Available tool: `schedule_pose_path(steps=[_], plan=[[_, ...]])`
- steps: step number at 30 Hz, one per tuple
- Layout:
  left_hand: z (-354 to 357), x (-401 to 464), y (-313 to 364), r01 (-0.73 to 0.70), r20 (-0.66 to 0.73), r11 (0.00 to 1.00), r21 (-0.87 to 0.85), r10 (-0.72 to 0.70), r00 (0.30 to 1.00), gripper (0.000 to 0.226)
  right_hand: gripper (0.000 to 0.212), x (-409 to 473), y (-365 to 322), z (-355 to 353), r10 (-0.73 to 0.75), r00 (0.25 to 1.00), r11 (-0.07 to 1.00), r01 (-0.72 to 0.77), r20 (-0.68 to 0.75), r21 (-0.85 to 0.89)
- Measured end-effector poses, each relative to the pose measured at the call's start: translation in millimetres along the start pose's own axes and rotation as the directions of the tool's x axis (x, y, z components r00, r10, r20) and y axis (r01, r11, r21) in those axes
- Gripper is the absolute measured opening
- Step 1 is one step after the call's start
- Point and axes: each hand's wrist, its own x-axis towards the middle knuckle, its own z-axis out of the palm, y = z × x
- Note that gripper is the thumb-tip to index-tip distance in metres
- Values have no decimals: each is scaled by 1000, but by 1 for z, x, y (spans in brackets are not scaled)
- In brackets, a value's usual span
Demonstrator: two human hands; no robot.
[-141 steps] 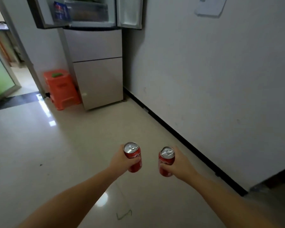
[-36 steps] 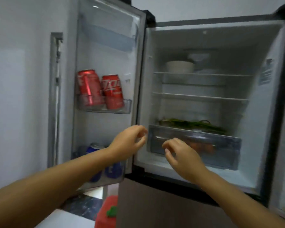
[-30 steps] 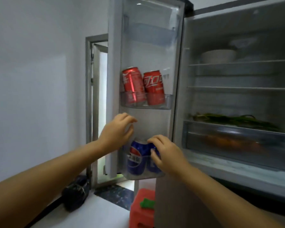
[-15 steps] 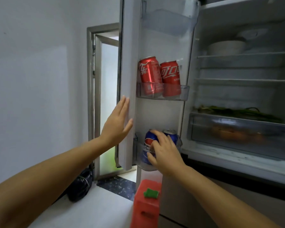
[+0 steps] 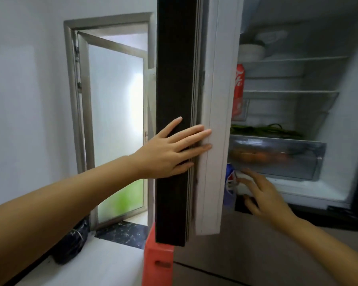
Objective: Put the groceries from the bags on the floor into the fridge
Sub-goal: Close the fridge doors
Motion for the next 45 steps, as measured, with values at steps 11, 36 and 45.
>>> schedule_pose_path(steps=[11,36,45], plan=[[41,161,55,-182,-117,974,133,198,973,41,24,-19,7,-41,-565,824,797,534,-38,-282],[163,220,47,69,301,998,-1,-66,951,66,84,12,127,44,-131,964,782,244,232,-574],[146,275,130,-215,-356,976,-29,191,915,57,25,-83,152,-89,-27,989,938,-24,-143,-347]])
